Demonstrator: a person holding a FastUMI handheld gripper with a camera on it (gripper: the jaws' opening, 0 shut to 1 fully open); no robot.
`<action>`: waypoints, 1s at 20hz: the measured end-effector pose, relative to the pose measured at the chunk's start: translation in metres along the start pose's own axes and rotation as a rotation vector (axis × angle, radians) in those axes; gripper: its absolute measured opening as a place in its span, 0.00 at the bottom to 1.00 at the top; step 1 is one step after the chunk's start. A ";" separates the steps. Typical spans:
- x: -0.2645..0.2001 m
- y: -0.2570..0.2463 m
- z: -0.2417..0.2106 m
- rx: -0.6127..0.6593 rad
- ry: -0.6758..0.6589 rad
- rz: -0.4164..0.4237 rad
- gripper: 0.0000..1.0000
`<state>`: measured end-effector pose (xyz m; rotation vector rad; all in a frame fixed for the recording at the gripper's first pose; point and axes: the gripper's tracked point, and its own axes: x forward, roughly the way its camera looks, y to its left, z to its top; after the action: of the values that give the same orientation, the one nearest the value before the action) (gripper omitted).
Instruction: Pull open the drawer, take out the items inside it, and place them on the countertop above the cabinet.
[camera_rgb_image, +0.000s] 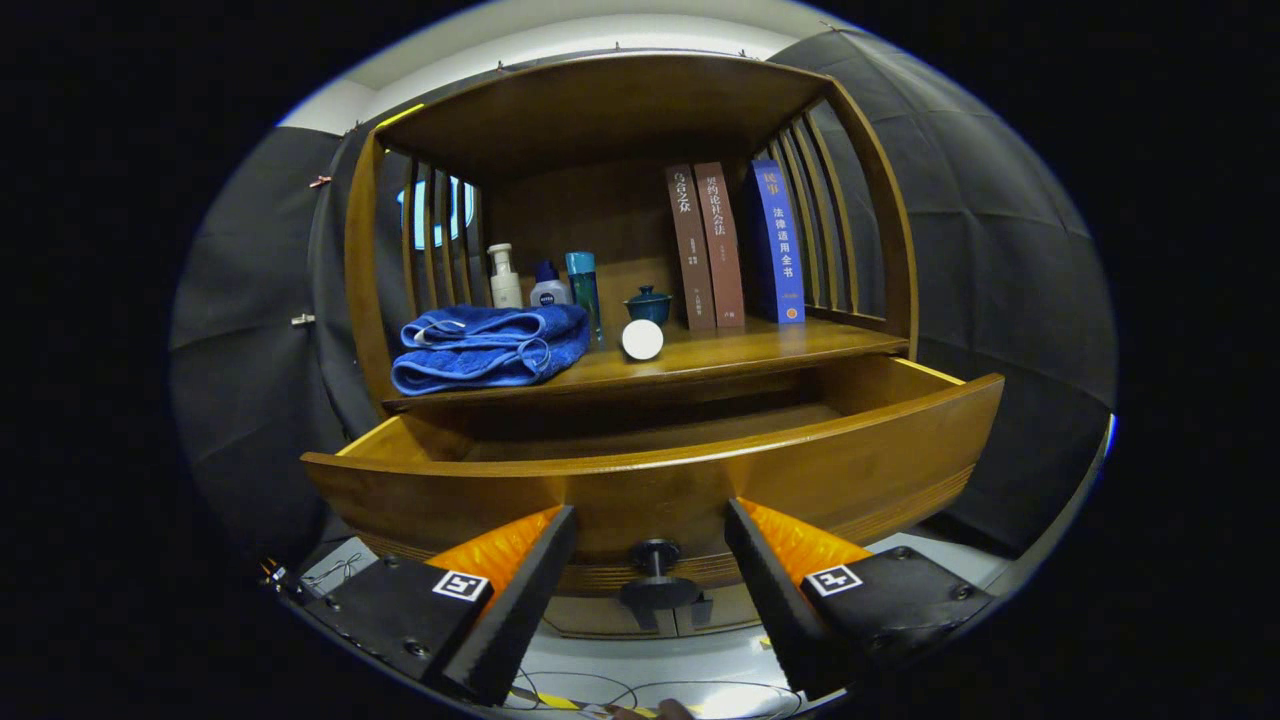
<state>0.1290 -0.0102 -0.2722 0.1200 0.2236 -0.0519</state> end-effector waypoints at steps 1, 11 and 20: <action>0.009 0.000 0.002 -0.005 -0.002 0.001 0.99; 0.071 -0.003 0.019 -0.009 -0.011 -0.002 0.99; 0.081 -0.004 0.027 -0.014 -0.009 -0.014 0.99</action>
<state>0.2140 -0.0203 -0.2643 0.1044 0.2162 -0.0648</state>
